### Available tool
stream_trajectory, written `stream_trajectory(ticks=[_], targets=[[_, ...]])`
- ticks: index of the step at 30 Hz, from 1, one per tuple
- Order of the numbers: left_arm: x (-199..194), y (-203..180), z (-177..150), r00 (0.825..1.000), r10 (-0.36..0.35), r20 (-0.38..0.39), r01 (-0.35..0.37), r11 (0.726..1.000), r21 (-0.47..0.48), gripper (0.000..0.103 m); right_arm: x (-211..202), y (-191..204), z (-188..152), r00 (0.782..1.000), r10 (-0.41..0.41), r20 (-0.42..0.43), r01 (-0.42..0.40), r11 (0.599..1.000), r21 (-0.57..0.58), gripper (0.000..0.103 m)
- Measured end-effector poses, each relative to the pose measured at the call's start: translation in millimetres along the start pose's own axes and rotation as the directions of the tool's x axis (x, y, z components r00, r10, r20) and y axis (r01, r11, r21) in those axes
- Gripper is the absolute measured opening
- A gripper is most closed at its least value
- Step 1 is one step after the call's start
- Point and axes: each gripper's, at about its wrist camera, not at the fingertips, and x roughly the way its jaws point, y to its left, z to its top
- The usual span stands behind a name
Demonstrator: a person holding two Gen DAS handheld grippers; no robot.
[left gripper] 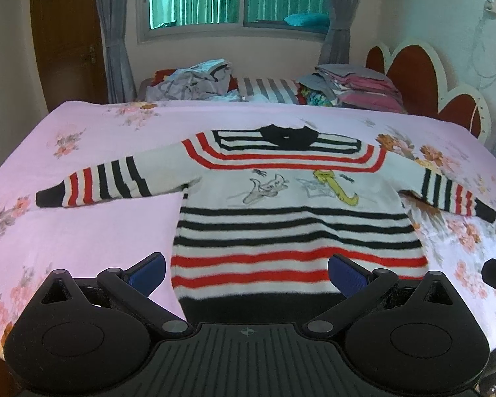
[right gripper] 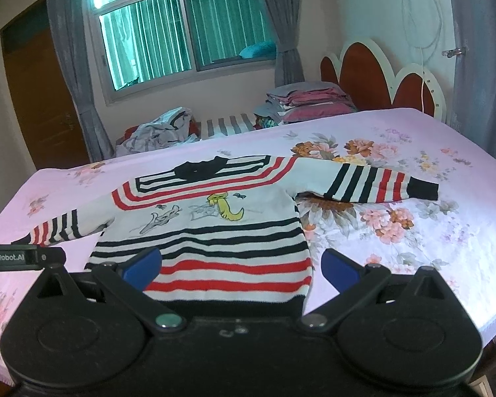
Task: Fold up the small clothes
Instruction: 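Reach the right gripper to the sleeve's black cuff and close on it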
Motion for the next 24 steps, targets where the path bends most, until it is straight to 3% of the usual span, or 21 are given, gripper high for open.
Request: stream_trajectory(ticks=[24], targets=[[144.6, 30.7, 96.6, 0.997, -0.070, -0.037, 0.071, 0.996, 0.051, 0.103, 114.1, 38.5, 60.7, 0.989, -0.145, 0.007, 0.143, 0.986, 0.082, 0.103]])
